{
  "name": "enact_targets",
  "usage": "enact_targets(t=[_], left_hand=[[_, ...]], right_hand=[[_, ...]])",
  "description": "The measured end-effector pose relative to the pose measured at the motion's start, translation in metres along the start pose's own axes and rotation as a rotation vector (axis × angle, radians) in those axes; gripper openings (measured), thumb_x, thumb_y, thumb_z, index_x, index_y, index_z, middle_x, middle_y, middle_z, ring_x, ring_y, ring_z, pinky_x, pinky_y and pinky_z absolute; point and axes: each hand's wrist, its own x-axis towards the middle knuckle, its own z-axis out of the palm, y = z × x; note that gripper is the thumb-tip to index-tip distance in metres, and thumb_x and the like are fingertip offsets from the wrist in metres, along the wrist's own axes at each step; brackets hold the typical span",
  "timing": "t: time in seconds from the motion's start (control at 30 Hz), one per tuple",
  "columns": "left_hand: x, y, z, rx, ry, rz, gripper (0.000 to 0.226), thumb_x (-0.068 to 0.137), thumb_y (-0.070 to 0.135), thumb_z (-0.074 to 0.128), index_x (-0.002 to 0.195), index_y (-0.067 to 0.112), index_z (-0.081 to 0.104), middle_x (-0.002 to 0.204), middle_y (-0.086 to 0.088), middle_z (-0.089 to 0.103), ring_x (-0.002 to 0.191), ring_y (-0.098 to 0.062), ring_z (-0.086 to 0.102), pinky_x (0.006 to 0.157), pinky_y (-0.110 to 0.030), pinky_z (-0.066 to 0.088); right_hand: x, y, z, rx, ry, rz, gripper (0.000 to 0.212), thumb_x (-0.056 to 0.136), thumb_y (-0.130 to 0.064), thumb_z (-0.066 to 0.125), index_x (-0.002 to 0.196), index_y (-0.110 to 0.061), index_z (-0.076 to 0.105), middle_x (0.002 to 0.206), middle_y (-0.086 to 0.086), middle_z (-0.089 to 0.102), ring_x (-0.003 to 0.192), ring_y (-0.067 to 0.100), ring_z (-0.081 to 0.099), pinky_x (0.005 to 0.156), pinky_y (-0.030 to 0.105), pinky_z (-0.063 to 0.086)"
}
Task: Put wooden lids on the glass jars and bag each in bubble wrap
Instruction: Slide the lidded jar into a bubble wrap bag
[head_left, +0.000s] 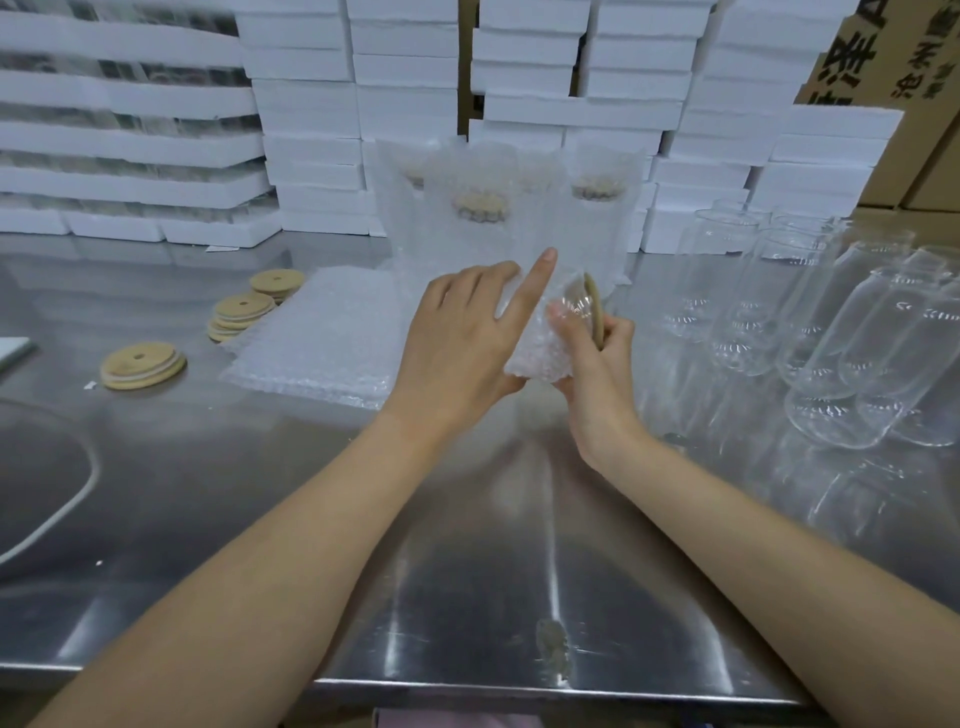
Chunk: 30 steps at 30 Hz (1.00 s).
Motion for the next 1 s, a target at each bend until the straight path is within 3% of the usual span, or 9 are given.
enact_targets(t=[0.33, 0.43, 0.53, 0.6, 0.7, 0.8, 0.87, 0.93, 1.0], left_hand=[[0.001, -0.002, 0.002, -0.040, 0.083, -0.024, 0.089, 0.064, 0.034, 0.075, 0.144, 0.010, 0.041, 0.121, -0.013, 0.061, 0.105, -0.031, 0.060, 0.086, -0.041, 0.045], [0.002, 0.001, -0.002, -0.340, 0.046, -0.307, 0.111, 0.059, 0.044, 0.080, 0.150, 0.012, 0.025, 0.130, -0.008, 0.055, 0.114, -0.025, 0.053, 0.086, -0.035, 0.044], [0.004, 0.003, -0.005, -0.787, 0.089, -0.645, 0.118, 0.058, 0.055, 0.081, 0.150, 0.027, 0.013, 0.137, 0.014, 0.042, 0.119, 0.006, 0.038, 0.086, -0.006, 0.036], [0.006, 0.002, -0.003, -1.065, 0.133, -0.790, 0.112, 0.059, 0.051, 0.083, 0.145, 0.024, 0.017, 0.130, 0.019, 0.041, 0.116, 0.012, 0.042, 0.089, 0.002, 0.034], [0.009, -0.001, -0.002, -1.424, 0.123, -0.974, 0.108, 0.053, 0.053, 0.078, 0.137, 0.014, 0.023, 0.123, 0.002, 0.057, 0.114, -0.011, 0.059, 0.100, -0.032, 0.047], [0.014, 0.003, -0.014, -1.775, 0.013, -1.089, 0.131, 0.041, 0.064, 0.083, 0.147, 0.014, 0.025, 0.140, -0.010, 0.050, 0.126, -0.027, 0.053, 0.106, -0.050, 0.040], [0.012, 0.004, -0.021, -1.839, -0.062, -1.116, 0.107, 0.053, 0.074, 0.073, 0.141, 0.018, 0.047, 0.138, -0.008, 0.054, 0.126, -0.023, 0.054, 0.104, -0.044, 0.043], [0.010, 0.001, -0.016, -1.782, -0.076, -1.063, 0.050, 0.088, 0.064, 0.046, 0.101, 0.026, 0.076, 0.104, 0.000, 0.074, 0.098, -0.011, 0.069, 0.078, -0.025, 0.056], [0.007, -0.002, -0.008, -1.723, -0.119, -1.008, 0.053, 0.100, 0.051, 0.028, 0.087, 0.029, 0.074, 0.081, 0.010, 0.075, 0.076, -0.003, 0.071, 0.058, -0.016, 0.054]], right_hand=[[-0.005, -0.001, 0.004, -0.015, -0.062, -0.064, 0.071, 0.056, -0.064, 0.070, 0.108, -0.028, 0.038, 0.124, 0.000, 0.052, 0.115, 0.009, 0.057, 0.103, 0.039, 0.047], [0.001, -0.013, 0.001, -0.021, -0.123, -0.217, 0.047, 0.072, -0.047, 0.068, 0.108, -0.029, 0.044, 0.109, -0.011, 0.054, 0.089, -0.012, 0.058, 0.082, 0.015, 0.047], [0.006, -0.023, -0.003, 0.161, -0.093, -0.375, 0.021, 0.084, -0.024, 0.059, 0.102, -0.018, 0.049, 0.098, -0.001, 0.052, 0.080, 0.000, 0.062, 0.075, 0.023, 0.050], [0.009, -0.024, -0.006, 0.214, -0.008, -0.453, 0.017, 0.086, -0.020, 0.057, 0.101, -0.017, 0.049, 0.098, 0.002, 0.050, 0.083, 0.007, 0.062, 0.072, 0.025, 0.052], [0.016, -0.015, -0.012, 0.017, -0.002, -0.388, 0.026, 0.084, -0.032, 0.059, 0.108, -0.024, 0.052, 0.109, -0.002, 0.052, 0.095, 0.004, 0.057, 0.081, 0.024, 0.049], [0.018, -0.003, -0.013, -0.116, -0.252, -0.104, 0.049, 0.078, -0.061, 0.059, 0.120, -0.037, 0.055, 0.130, -0.010, 0.056, 0.121, 0.004, 0.052, 0.109, 0.038, 0.039], [0.015, 0.004, -0.012, -0.154, -0.396, 0.009, 0.083, 0.066, -0.079, 0.060, 0.136, -0.036, 0.050, 0.144, -0.008, 0.050, 0.135, 0.012, 0.044, 0.116, 0.052, 0.028], [0.013, 0.011, -0.012, -0.172, -0.469, 0.057, 0.105, 0.056, -0.089, 0.062, 0.144, -0.036, 0.042, 0.148, -0.009, 0.047, 0.139, 0.015, 0.040, 0.116, 0.055, 0.026], [0.013, 0.014, -0.014, -0.209, -0.509, 0.013, 0.090, 0.061, -0.087, 0.060, 0.139, -0.044, 0.047, 0.145, -0.011, 0.050, 0.138, 0.014, 0.043, 0.116, 0.053, 0.028]])
